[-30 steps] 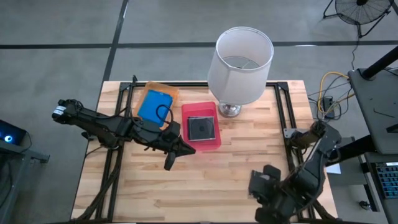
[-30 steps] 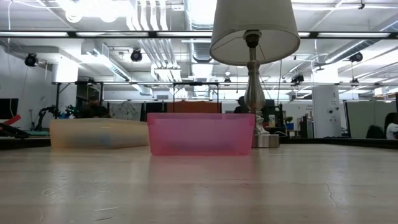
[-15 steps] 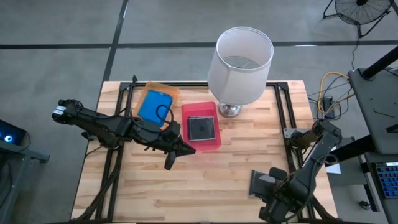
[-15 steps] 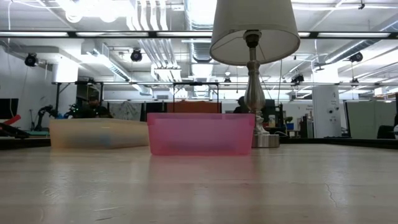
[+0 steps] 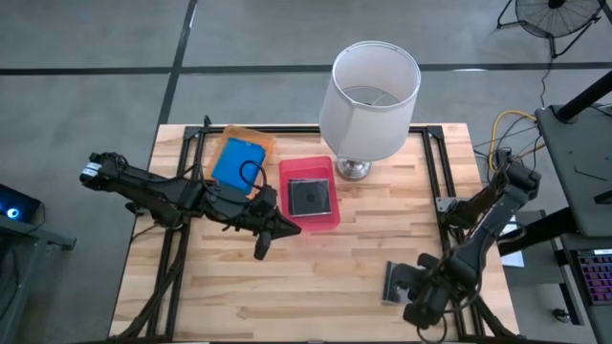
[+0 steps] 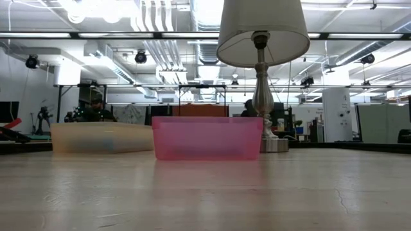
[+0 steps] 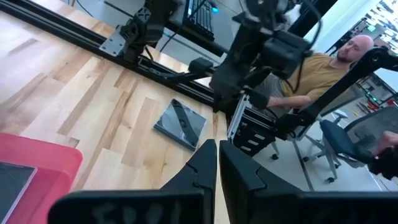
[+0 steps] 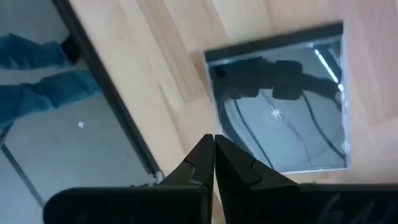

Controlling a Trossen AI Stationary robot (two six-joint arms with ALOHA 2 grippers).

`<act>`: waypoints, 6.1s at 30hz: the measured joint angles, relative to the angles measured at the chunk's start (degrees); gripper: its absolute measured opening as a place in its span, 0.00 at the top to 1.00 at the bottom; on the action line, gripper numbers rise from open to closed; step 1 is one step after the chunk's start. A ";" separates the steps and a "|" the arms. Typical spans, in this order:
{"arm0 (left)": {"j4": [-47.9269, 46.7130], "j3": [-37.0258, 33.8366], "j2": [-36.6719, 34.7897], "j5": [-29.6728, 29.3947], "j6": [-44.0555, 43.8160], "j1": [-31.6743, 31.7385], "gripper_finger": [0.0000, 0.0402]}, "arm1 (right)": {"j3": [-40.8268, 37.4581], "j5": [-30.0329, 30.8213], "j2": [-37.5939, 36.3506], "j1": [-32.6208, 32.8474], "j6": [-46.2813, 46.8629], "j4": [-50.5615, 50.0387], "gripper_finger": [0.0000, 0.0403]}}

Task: Pick & place jewel cases by type
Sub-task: Put the black cd case into the pink bin

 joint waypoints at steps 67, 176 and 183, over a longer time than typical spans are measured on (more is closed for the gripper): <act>-0.64 -0.02 0.01 -2.44 0.11 0.03 1.00 | -28.27 -2.61 -0.18 -16.28 -14.68 41.82 0.98; -2.68 -10.88 7.42 -1.83 3.26 -5.30 1.00 | 8.38 3.91 10.10 -13.12 -3.25 4.96 0.98; -0.18 -10.80 12.42 2.86 4.14 -5.49 1.00 | 4.59 2.76 10.14 -8.68 10.03 4.36 0.98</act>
